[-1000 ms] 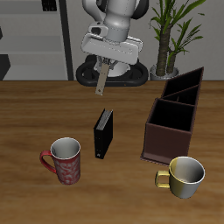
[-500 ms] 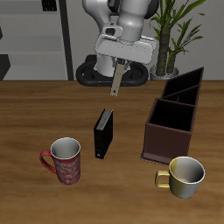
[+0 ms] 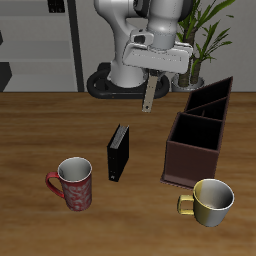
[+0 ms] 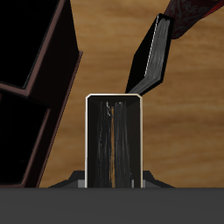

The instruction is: Place the yellow book into the left desk caddy's back compartment

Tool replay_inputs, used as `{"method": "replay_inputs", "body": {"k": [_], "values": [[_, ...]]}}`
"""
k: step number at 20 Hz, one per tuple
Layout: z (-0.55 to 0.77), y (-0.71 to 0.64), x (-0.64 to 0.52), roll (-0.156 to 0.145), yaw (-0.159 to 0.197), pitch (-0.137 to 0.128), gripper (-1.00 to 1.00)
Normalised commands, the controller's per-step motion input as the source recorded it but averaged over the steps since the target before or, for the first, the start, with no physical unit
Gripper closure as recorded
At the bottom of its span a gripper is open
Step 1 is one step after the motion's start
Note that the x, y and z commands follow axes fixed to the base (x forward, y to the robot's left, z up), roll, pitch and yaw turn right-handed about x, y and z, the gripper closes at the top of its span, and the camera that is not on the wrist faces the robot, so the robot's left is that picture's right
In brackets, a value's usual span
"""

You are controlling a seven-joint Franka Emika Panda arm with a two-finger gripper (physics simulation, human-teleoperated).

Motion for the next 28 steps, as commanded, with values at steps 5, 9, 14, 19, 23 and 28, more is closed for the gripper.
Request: {"method": "replay_inputs", "body": {"k": [5, 9, 14, 19, 23, 28], "values": [[0.08, 0.24, 0.09, 0.009, -0.004, -0.010, 1.00], [-0.02, 0.23, 0.15, 0.011, 0.010, 0.038, 1.00], [0.06, 0.26, -0.05, -0.031, -0.040, -0.018, 1.00], [0.01, 0.13, -0.12, -0.024, -0.062, -0.003, 1.00], [-0.07, 0.24, -0.01, 0.005, -0.037, 0.010, 1.00], [-0.07, 0.28, 0.04, 0.021, -0.018, 0.001, 1.00]]}}
